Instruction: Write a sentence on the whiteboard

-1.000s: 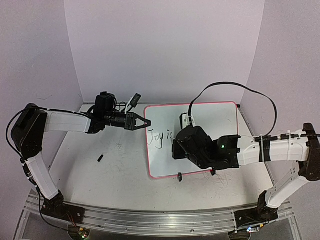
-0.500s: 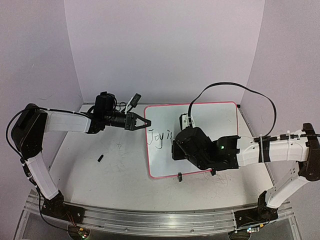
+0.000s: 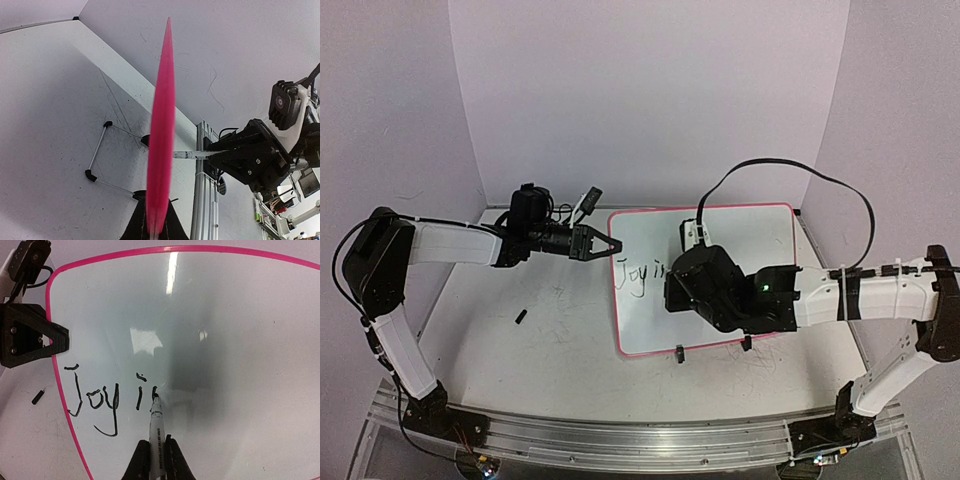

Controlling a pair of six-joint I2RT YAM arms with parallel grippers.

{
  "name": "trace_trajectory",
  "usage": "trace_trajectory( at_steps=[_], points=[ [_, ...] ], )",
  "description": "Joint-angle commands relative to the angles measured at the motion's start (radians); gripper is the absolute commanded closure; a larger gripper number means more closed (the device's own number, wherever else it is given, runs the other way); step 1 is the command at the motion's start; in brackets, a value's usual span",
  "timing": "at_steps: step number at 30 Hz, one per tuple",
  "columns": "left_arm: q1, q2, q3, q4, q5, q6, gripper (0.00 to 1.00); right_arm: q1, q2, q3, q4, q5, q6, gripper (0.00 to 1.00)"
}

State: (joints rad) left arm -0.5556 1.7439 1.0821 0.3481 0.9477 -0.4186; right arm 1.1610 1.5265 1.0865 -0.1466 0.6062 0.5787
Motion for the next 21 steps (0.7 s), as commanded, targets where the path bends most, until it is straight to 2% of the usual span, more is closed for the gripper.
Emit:
trace_trajectory(
  at_steps=[1, 21],
  points=[
    [0.002, -0.018, 0.002, -0.021, -0.005, -0.025, 1.00, -0.019, 0.012, 0.043, 0.019, 0.030, -0.024, 1.00],
    [0.002, -0.017, 0.003, -0.021, -0.004, -0.026, 1.00, -0.025, -0.037, -0.010, -0.007, 0.049, 0.033, 1.00]
  ],
)
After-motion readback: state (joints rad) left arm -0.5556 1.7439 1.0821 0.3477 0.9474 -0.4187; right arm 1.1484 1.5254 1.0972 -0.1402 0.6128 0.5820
